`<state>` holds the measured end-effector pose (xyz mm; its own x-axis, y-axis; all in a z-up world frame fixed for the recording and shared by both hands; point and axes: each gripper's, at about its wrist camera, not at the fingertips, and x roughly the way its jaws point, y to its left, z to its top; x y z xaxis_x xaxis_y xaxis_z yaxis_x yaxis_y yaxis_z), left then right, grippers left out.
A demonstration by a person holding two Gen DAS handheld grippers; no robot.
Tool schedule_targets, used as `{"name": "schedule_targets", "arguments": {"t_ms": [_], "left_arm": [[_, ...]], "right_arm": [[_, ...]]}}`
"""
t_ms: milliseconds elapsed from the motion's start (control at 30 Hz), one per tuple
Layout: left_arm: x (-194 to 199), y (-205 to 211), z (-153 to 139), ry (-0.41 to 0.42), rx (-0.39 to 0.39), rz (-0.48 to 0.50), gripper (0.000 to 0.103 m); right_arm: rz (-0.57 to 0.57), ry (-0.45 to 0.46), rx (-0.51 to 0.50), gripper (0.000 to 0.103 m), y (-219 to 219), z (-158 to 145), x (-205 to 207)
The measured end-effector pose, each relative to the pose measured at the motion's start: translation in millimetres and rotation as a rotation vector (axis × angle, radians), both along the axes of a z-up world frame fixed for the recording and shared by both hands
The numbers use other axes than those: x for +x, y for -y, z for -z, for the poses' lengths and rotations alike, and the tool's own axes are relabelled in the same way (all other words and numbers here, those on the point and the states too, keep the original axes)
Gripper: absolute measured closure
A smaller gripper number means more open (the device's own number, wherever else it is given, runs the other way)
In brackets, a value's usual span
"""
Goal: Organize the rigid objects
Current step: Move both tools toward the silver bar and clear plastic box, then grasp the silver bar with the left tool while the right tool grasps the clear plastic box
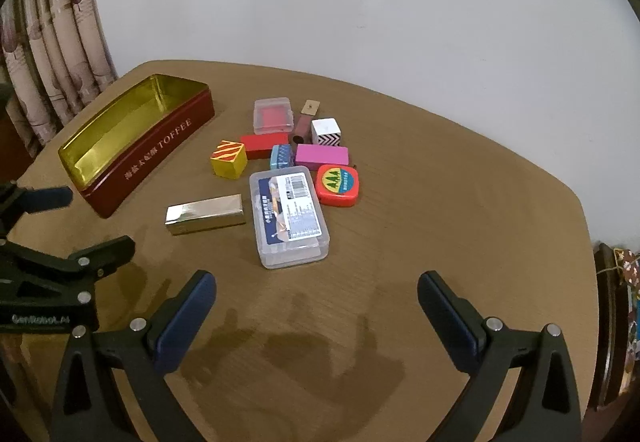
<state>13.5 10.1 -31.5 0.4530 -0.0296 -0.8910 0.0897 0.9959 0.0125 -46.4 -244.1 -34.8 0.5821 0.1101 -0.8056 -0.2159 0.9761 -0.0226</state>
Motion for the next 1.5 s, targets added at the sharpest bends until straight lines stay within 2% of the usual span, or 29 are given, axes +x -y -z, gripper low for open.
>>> {"name": "schedule_targets", "arguments": {"t_ms": [333,400,500,567,633,800,933,1067,1233,1267,1300,1500], "left_arm": [[0.9,1.2,7.6,0.016,-0.065,0.065,0.004],[4.0,2.9,13.6,-0.011,-0.057,0.080,0.006],[7.2,1.4,17.6,-0.003,-0.020,0.064,0.007],[10.3,0.4,19.4,0.000,-0.007,0.059,0.007],[12.7,0.1,20.3,0.016,0.028,0.061,0.007],[16.9,-0.4,24.0,0.029,0.076,0.101,0.006],[25.9,-4.5,30.0,0.017,0.072,0.099,0.006],[34.5,-5.4,36.2,0.005,0.068,0.113,0.006],[44.6,2.3,45.1,0.006,0.086,0.182,0.006],[46.3,4.9,46.7,0.007,0.089,0.198,0.006],[47.0,6.8,47.8,0.008,0.092,0.212,0.006],[60.4,31.3,57.8,0.012,0.133,0.290,0.006]], "right_arm": [[-0.039,-0.019,-0.013,0.000,-7.8,6.7,11.9],[-0.048,-0.021,-0.016,0.000,-10.6,9.4,14.7],[-0.061,-0.031,-0.024,0.000,-15.0,14.2,19.4],[-0.070,-0.042,-0.027,0.005,-18.0,18.5,23.2],[-0.081,-0.060,-0.026,0.016,-21.5,23.9,28.6],[-0.088,-0.086,-0.033,0.018,-26.7,37.3,43.9],[-0.097,-0.113,-0.022,0.029,-28.6,48.1,56.7],[-0.097,-0.138,-0.022,0.030,-29.6,61.9,69.1],[-0.111,-0.148,-0.024,0.030,-37.2,75.6,82.7],[-0.112,-0.154,-0.018,0.032,-37.9,77.8,83.8],[-0.115,-0.160,-0.011,0.038,-38.8,80.1,85.2],[-0.131,-0.146,-0.010,0.040,-43.4,85.9,84.2]]}}
